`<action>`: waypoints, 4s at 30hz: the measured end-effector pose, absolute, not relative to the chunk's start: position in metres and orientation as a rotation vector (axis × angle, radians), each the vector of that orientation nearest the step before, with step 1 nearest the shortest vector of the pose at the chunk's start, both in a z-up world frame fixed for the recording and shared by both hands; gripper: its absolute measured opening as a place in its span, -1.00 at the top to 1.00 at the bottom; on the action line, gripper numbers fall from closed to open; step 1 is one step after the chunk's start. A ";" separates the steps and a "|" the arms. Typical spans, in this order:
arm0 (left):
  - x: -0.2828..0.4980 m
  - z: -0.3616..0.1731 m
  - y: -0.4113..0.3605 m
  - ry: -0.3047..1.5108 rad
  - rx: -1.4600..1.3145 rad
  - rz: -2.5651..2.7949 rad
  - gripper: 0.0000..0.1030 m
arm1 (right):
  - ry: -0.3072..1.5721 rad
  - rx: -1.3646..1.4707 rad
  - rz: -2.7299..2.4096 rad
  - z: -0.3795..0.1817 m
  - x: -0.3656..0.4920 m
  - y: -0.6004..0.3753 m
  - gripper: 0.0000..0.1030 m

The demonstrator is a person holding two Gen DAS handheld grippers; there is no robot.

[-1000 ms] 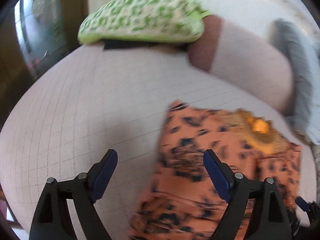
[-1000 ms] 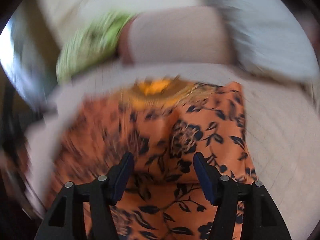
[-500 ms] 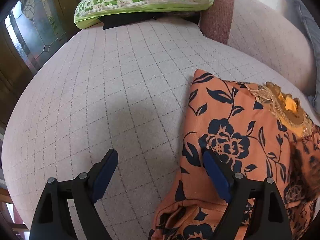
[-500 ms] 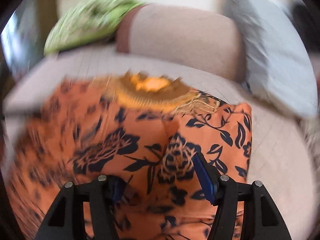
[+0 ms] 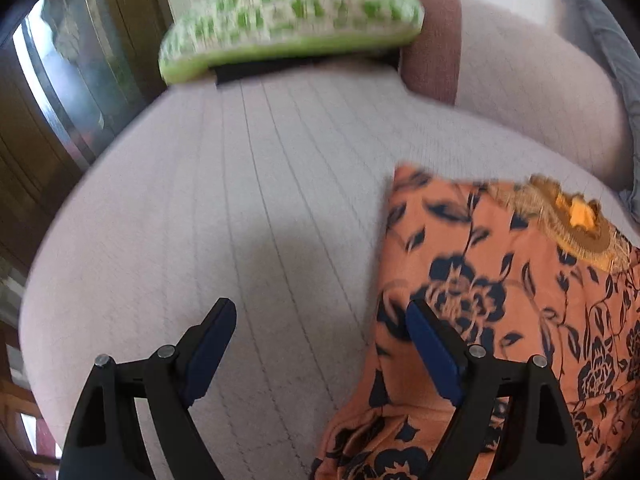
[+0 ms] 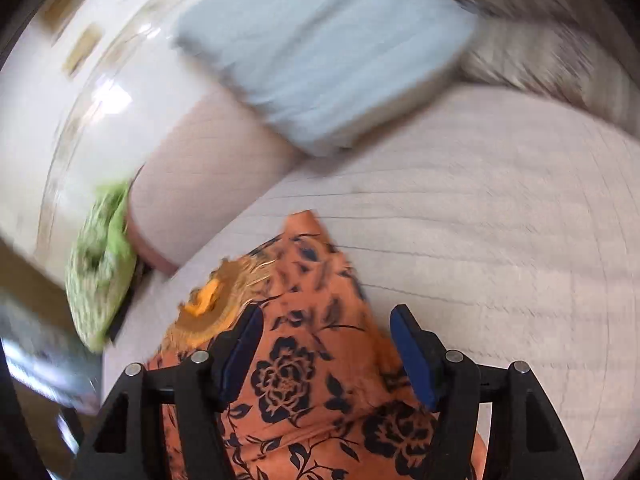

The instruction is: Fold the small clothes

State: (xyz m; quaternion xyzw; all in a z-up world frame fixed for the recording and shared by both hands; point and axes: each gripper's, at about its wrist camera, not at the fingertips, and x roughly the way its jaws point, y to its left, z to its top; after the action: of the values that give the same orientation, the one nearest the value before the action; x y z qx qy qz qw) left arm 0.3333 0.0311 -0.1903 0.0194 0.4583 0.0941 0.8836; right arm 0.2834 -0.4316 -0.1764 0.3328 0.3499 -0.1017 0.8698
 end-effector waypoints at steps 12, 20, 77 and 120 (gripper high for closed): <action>0.302 -0.178 -0.027 0.889 0.246 0.078 -0.70 | 0.930 0.401 -0.062 -0.201 0.320 -0.354 -0.04; 0.215 -0.061 -0.034 0.642 0.174 0.047 -0.70 | 0.685 0.362 0.030 -0.114 0.236 -0.329 -0.07; 0.034 0.118 -0.009 0.300 0.063 0.035 -0.76 | 0.372 0.164 0.113 0.087 0.011 -0.271 -0.28; 0.043 0.095 -0.046 0.367 0.131 -0.024 -0.76 | 0.468 -0.052 -0.234 0.106 0.028 -0.255 -0.28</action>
State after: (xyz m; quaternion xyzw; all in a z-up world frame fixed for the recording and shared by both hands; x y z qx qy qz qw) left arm 0.0430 -0.0462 0.0952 0.0649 0.1825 -0.0121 0.9810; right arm 0.0277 -0.2546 0.1064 -0.0259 0.2311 -0.1156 0.9657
